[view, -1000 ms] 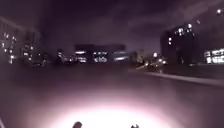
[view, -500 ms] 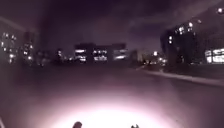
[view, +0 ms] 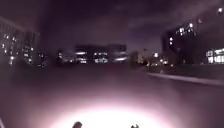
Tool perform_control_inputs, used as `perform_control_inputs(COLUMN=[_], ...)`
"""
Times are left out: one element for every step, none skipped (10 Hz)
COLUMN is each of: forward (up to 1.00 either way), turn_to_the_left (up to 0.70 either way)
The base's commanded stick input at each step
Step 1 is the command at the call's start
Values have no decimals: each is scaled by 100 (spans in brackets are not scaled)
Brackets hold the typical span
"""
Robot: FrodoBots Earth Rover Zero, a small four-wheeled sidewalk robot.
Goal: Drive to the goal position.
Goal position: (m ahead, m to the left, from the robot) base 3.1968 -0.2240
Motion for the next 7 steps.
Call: perform_control_inputs(forward=[100, 100, 100, 100, 100, 100, 100], turn_to_the_left=[0, 0, 0, 0, 0, 0, 0])
